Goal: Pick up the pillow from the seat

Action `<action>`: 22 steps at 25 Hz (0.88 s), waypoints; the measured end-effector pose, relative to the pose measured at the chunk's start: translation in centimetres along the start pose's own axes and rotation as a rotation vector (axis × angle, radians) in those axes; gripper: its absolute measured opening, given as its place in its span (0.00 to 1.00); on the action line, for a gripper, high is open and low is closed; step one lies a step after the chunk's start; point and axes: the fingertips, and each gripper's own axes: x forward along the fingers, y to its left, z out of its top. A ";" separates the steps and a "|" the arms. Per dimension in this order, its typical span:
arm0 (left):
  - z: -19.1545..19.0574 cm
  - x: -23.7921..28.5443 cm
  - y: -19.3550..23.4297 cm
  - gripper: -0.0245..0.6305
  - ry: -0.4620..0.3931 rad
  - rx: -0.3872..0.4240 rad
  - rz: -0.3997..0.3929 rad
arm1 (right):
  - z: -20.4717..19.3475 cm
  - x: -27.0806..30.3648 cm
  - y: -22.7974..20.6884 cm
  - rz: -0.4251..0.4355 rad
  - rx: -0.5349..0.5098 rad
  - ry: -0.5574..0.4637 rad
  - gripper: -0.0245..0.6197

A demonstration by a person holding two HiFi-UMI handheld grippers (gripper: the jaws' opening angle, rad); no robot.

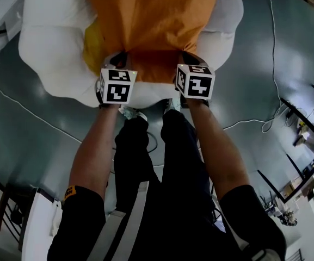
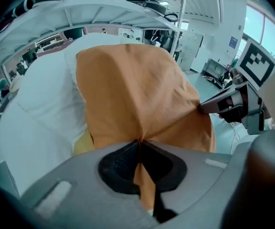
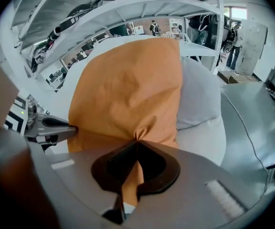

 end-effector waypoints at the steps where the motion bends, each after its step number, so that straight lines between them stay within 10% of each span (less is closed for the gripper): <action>1: 0.3 -0.8 -0.2 0.05 -0.004 -0.013 -0.006 | 0.2 -0.7 0.2 0.001 -0.003 -0.001 0.05; 22: 8.7 -25.1 -5.9 0.04 -0.098 -0.306 0.034 | 7.6 -23.7 4.7 0.089 -0.096 -0.082 0.05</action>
